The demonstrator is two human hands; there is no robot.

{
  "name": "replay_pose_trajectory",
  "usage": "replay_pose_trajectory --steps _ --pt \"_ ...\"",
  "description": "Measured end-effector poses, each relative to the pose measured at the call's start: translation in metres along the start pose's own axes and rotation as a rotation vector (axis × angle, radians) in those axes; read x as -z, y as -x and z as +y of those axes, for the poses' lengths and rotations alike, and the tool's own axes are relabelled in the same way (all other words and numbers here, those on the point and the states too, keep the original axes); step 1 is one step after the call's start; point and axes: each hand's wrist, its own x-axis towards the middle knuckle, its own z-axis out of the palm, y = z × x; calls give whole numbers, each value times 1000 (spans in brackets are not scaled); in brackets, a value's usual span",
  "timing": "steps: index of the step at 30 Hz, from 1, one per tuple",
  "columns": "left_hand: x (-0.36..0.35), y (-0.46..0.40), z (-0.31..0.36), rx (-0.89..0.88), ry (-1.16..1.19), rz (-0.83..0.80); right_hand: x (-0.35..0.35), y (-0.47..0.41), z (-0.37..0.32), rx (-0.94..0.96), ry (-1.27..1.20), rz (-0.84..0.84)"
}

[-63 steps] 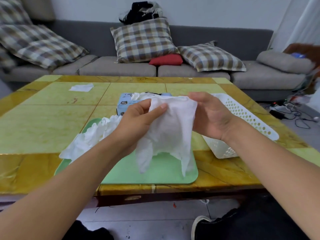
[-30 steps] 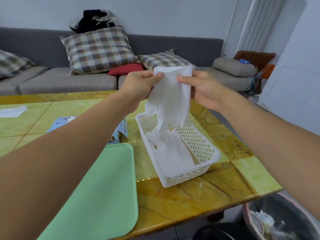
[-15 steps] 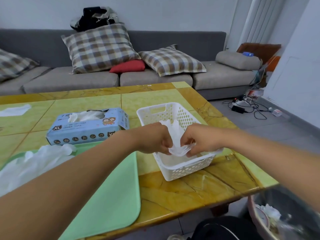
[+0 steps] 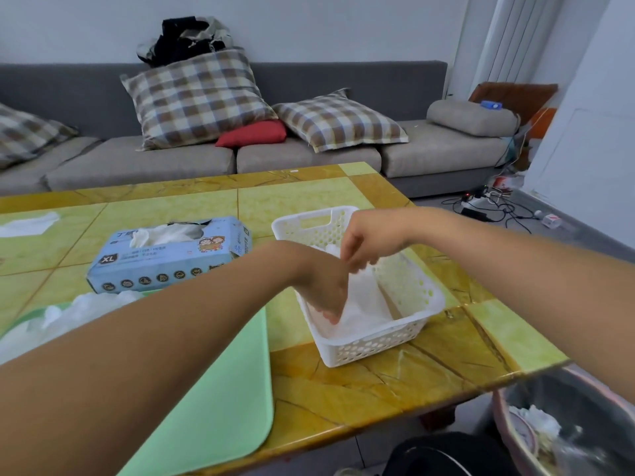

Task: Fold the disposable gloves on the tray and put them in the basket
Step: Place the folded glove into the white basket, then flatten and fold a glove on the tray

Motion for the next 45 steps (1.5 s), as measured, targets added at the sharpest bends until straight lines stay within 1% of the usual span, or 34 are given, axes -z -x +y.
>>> replay_pose_trajectory --steps 1,2,4,5,6,9,10,13,18,21,23,25,27,30,31,32,33,34,35,36,38,40,42,45 --pt "-1 -1 -6 27 -6 49 -4 -7 0 -1 31 79" --pt "-3 -4 -10 54 -13 106 -12 -14 -1 -28 93 90" --pt "-10 -12 -14 113 -50 249 -33 -26 -6 -106 213 -2" --pt "-13 -16 -12 144 -78 301 -42 -29 -8 -131 234 -40" --pt "-17 -19 -8 171 -95 313 -48 -31 -10 -145 243 -66" --pt "-24 -26 0 267 -114 162 -55 -33 -11 -158 251 -116" --pt "-25 -28 1 288 -130 136 -57 -34 -10 -156 245 -139" --pt "-27 -34 1 311 -181 145 -62 -37 -6 -151 238 -181" --pt "-23 -31 -3 332 -232 88 -56 -34 4 -117 212 -81" --pt "-24 -28 -8 290 -200 95 -62 -33 6 -147 232 -135" --pt "-22 -19 -13 231 -164 174 -59 -28 3 -163 205 -136" --pt "-17 1 -27 186 -104 331 -44 -21 -8 -119 136 -25" --pt "-21 30 -54 169 -1 513 -28 -14 -31 -47 78 156" --pt "-42 83 -103 202 226 787 -27 -11 -84 122 -94 554" --pt "-55 105 -119 242 296 851 -34 -15 -109 206 -158 645" --pt "-68 124 -134 295 355 884 -43 -21 -132 277 -203 695" --pt "-82 138 -147 358 391 895 -54 -27 -152 331 -228 695" --pt "-97 151 -160 425 424 906 -65 -34 -171 367 -220 653" --pt "-118 171 -176 508 455 927 -81 -48 -197 403 -188 578" --pt "-132 180 -187 561 488 953 -92 -56 -210 409 -138 517" --pt "-159 207 -206 660 562 960 -115 -76 -238 425 -55 439" --pt "-175 224 -217 694 611 910 -131 -91 -256 413 -51 420" --pt "-190 234 -220 686 635 830 -140 -105 -273 422 -40 411" --pt "-206 233 -221 603 684 632 -146 -120 -289 446 -30 387"
